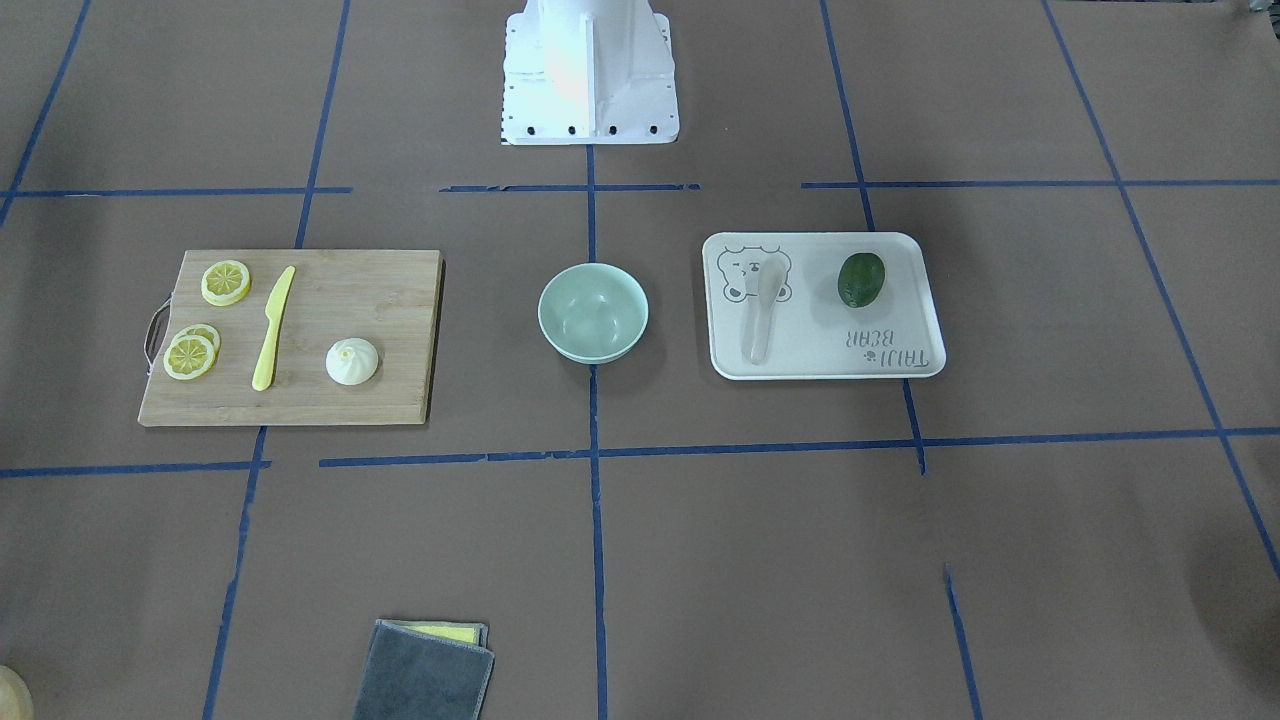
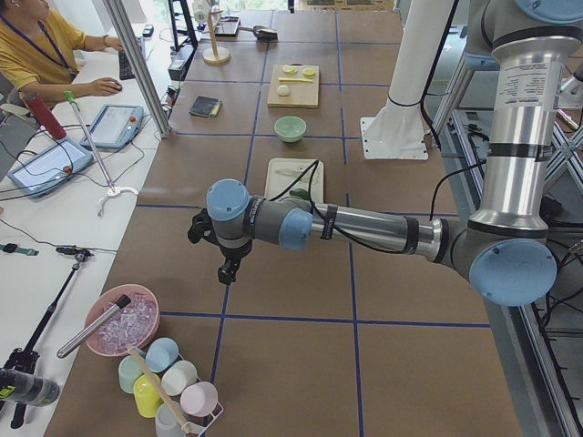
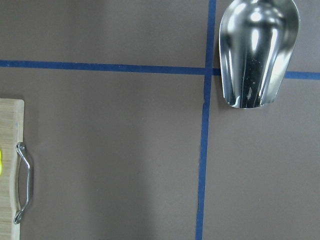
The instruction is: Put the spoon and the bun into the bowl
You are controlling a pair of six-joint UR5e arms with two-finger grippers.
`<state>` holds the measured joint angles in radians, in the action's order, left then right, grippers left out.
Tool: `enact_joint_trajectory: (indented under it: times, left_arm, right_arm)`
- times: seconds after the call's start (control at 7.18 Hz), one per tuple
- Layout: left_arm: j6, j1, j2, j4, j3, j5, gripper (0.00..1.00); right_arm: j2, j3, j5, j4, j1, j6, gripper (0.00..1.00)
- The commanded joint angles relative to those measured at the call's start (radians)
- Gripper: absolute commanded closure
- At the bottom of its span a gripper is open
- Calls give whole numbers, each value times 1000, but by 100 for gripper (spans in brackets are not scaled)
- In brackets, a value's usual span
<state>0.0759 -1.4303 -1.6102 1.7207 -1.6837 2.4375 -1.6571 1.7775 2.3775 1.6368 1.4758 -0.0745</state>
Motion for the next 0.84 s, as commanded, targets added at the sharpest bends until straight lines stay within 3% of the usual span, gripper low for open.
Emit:
enact_joint_trajectory:
  times: [0.0, 0.28, 0.56, 0.7]
  left_arm:
    - [-167, 182, -11, 198, -59, 14, 0]
    - [-541, 340, -32, 464, -77, -17, 0]
    - [-811, 587, -169, 467, -73, -246, 1]
    - [-827, 643, -175, 465, -64, -311, 1]
  right_arm:
    - [-6, 0, 51, -2, 0, 7, 0]
    - [-4, 13, 49, -8, -3, 16, 0]
    - [-6, 8, 54, -71, -3, 12, 0]
    - [-6, 5, 54, -72, -3, 7, 0]
